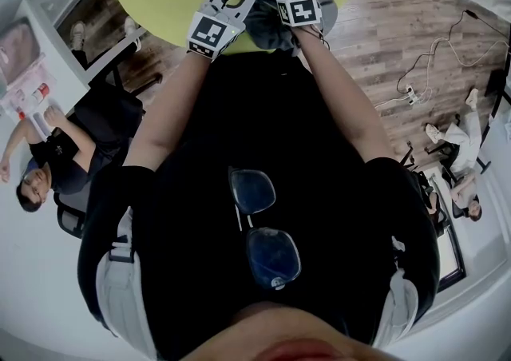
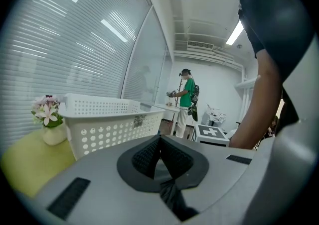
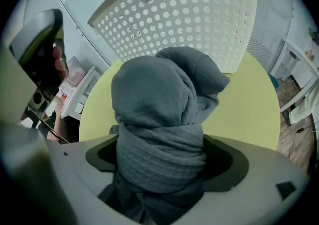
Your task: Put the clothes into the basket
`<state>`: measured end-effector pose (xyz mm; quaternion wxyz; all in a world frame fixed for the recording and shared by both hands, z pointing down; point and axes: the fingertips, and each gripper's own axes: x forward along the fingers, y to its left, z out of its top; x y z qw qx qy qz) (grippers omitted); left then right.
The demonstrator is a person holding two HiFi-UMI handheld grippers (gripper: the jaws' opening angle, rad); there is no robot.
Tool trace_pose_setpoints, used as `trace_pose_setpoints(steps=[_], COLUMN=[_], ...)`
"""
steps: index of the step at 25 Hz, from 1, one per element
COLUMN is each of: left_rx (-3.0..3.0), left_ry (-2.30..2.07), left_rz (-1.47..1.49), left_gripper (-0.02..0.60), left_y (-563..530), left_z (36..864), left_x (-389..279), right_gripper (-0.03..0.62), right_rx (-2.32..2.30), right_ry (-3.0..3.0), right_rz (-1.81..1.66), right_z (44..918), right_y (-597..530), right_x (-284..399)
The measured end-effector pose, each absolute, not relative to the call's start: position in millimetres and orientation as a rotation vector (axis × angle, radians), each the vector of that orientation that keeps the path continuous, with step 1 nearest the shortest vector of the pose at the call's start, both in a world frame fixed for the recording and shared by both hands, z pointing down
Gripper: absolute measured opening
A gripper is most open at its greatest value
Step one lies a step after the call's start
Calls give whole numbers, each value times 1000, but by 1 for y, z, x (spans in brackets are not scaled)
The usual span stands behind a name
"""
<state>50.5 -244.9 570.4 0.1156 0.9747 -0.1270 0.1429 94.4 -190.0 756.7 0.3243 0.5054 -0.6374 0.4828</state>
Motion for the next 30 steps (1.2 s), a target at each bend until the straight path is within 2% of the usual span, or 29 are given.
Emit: trace_pose_setpoints(steps=[7,12,14,30], left_rx=[2848,2849,2850,2887], left_ry=[-378,-361,-352,-344], left_rz=[455,466,467,387], left_gripper=[11,11,11,11], left_y=[-246,-244,-244,-225], left_z=[573,570,569,512], left_x=[51,53,53,77], right_gripper=[451,368,356,350], right_rx=[1307,1248,1213,978], right_ry=[-1656,-1695,-1714,-1832], right_rz=[1275,1273,1250,862], right_z=[763,754,749,647], right_y=[-192,-188,-188,-165], right_x=[99,99,99,124])
